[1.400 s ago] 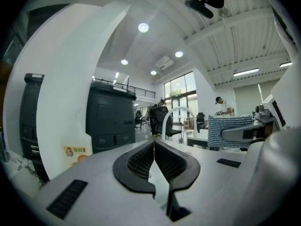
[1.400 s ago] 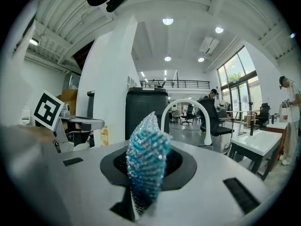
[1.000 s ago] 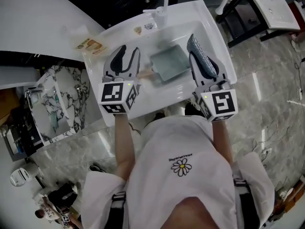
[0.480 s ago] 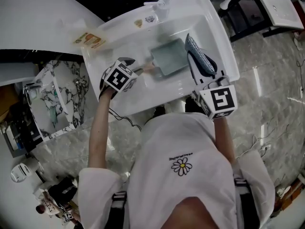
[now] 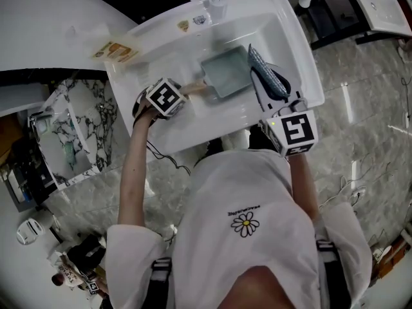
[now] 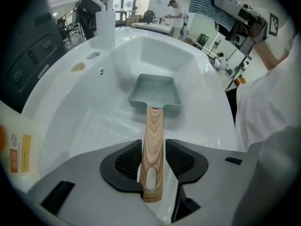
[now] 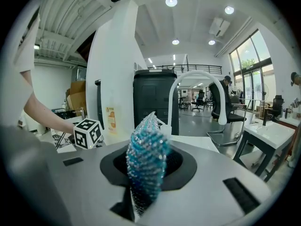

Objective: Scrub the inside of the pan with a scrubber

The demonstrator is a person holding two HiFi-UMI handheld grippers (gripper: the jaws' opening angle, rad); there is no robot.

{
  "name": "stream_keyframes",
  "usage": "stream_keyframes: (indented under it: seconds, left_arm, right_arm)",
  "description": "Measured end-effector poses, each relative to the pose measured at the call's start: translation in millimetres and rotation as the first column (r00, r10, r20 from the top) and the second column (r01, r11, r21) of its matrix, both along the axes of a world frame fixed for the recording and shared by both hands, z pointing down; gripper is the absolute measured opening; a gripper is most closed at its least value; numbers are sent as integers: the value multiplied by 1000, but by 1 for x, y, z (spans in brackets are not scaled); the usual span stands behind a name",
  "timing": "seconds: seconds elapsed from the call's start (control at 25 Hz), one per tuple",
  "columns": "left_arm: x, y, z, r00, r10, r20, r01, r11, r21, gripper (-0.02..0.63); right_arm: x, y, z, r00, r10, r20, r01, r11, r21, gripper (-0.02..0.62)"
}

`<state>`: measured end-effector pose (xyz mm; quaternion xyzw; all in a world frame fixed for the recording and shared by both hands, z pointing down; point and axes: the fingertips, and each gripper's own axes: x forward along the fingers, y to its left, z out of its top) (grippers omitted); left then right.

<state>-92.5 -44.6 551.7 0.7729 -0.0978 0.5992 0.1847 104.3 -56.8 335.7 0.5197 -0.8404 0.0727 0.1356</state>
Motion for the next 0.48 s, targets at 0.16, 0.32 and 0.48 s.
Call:
stream_keyframes:
  seconds: [0.16, 0.32, 0.48]
  left_arm:
    - [-3, 0, 4, 1000, 8, 11, -8, 1000, -16, 143]
    - [-2, 1, 4, 1000, 27, 15, -26, 999, -31, 141]
    - [-3, 2, 3, 996, 86, 10, -85, 996, -36, 138]
  right_arm:
    - [0, -4, 7, 1000, -4, -6, 4, 1000, -17, 64]
    - [0, -9, 12, 1000, -7, -10, 7, 1000, -30, 64]
    - [-4, -14, 22, 999, -44, -24, 42, 997, -67, 64]
